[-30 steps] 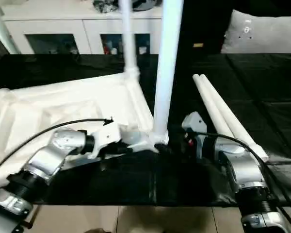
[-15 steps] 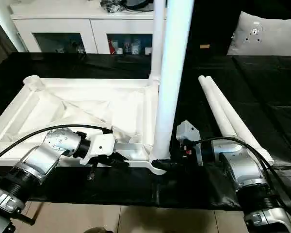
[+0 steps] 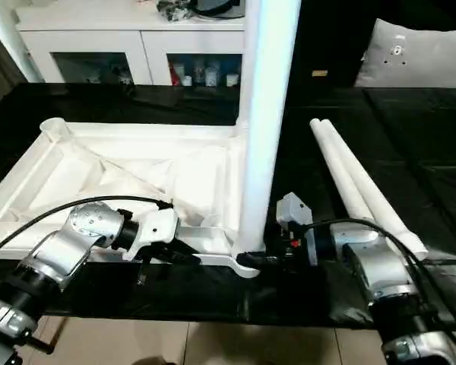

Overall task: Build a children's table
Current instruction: Rotate leg to tighten

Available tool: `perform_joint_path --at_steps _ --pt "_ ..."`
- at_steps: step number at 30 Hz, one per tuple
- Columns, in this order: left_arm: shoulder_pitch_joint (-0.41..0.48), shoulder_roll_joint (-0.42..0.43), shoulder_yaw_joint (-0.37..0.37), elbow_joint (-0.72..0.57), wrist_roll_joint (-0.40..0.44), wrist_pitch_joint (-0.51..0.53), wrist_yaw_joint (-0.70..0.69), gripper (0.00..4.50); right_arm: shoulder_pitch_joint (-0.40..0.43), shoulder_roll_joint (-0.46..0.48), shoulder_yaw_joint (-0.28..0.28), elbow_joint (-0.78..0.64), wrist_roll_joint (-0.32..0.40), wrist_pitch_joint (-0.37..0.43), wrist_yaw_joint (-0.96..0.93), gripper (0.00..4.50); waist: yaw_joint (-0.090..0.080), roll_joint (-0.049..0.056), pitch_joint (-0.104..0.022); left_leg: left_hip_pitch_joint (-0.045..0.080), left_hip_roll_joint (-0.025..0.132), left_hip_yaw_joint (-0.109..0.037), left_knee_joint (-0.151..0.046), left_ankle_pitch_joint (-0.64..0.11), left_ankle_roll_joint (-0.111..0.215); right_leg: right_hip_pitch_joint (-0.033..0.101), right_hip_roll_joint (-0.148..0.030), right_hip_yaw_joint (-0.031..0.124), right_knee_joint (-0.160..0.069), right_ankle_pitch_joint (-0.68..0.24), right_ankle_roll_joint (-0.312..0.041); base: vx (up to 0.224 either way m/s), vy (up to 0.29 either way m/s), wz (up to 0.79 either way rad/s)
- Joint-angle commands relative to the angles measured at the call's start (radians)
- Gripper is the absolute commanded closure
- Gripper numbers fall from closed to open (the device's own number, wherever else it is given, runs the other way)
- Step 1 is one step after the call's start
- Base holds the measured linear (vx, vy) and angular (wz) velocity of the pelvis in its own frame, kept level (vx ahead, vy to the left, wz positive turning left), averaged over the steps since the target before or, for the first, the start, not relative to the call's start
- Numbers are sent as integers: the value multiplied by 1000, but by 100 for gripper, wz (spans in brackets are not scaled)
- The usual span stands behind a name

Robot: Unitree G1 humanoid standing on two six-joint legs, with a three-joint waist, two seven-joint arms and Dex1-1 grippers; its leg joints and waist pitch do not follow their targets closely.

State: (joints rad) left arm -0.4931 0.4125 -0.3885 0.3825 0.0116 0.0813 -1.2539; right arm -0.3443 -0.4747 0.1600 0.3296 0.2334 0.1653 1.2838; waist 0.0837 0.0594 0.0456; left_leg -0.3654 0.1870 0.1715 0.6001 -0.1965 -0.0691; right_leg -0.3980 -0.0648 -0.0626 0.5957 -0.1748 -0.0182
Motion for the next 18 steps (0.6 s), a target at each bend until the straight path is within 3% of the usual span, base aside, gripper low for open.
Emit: perform_joint_path --at_steps 1,2,4,5,8,9,10,11,12,13,16,18 --pt "10 -67 -2 -55 -21 93 85 450 -12 83 10 26 -43 47 -175 185 -10 -18 -55 2 42 -12 -78 -204 58 51 -75 39 -75 -354 -195 0 0 0" --pt "10 -85 9 -69 -21 132 122 450 -24 116 2 44 -58 65 -246 185 -17 -15 -52 4 38 -14 -80 -216 45 46 -76 37 -81 -403 -177 0 0 0" --pt "2 -140 29 -94 -10 212 219 450 -54 201 -30 88 -54 104 -384 185 -36 -20 -51 1 33 -18 -81 -238 32 49 -76 33 -89 -462 -154 0 0 0" --pt "2 -140 29 -94 -10 212 219 450 -54 201 -30 88 -54 104 -384 185 -44 -19 -51 3 32 -18 -80 -247 29 45 -76 32 -93 -482 -145 0 0 0" --pt "-3 -175 41 -106 -7 255 271 450 -73 243 -46 115 -59 117 -461 186 -51 -18 -53 6 33 -14 -76 -245 43 40 -74 37 -96 -459 -148 0 0 0" --pt "-28 -274 61 -116 28 349 418 450 -124 348 -85 200 -88 149 -683 186 -55 -17 -54 5 35 -13 -76 -234 38 40 -72 38 -90 -427 -161 0 0 0" --pt "-31 -282 62 -115 34 354 433 450 -129 358 -90 208 -91 151 -705 186 -59 -18 -54 5 29 -16 -75 -231 30 42 -72 30 -94 -446 -158 0 0 0" --pt "-37 -297 61 -109 45 359 457 450 -136 374 -101 223 -92 149 -741 186 -58 -19 -56 7 28 -13 -73 -225 34 40 -73 34 -97 -442 -154 0 0 0" --pt "-43 -308 60 -101 56 359 477 450 -141 385 -112 234 -89 144 -767 186 -55 -11 -57 9 30 -13 -72 -218 36 38 -75 37 -96 -426 -156 0 0 0" --pt "-49 -322 56 -92 71 361 502 450 -145 399 -127 244 -85 133 -785 130 -57 -13 -57 5 32 -14 -74 -213 43 40 -71 36 -94 -388 -164 0 0 0" --pt "-58 -326 40 -86 96 364 527 450 -129 397 -151 221 -73 114 -786 117 -47 -7 -65 3 33 -12 -70 -173 58 45 -71 39 -82 -264 -191 0 0 0" --pt "-57 -322 39 -87 95 366 527 450 -122 391 -153 210 -69 112 -778 83 -43 -8 -67 2 34 -11 -68 -148 72 48 -69 38 -74 -193 -209 0 0 0"
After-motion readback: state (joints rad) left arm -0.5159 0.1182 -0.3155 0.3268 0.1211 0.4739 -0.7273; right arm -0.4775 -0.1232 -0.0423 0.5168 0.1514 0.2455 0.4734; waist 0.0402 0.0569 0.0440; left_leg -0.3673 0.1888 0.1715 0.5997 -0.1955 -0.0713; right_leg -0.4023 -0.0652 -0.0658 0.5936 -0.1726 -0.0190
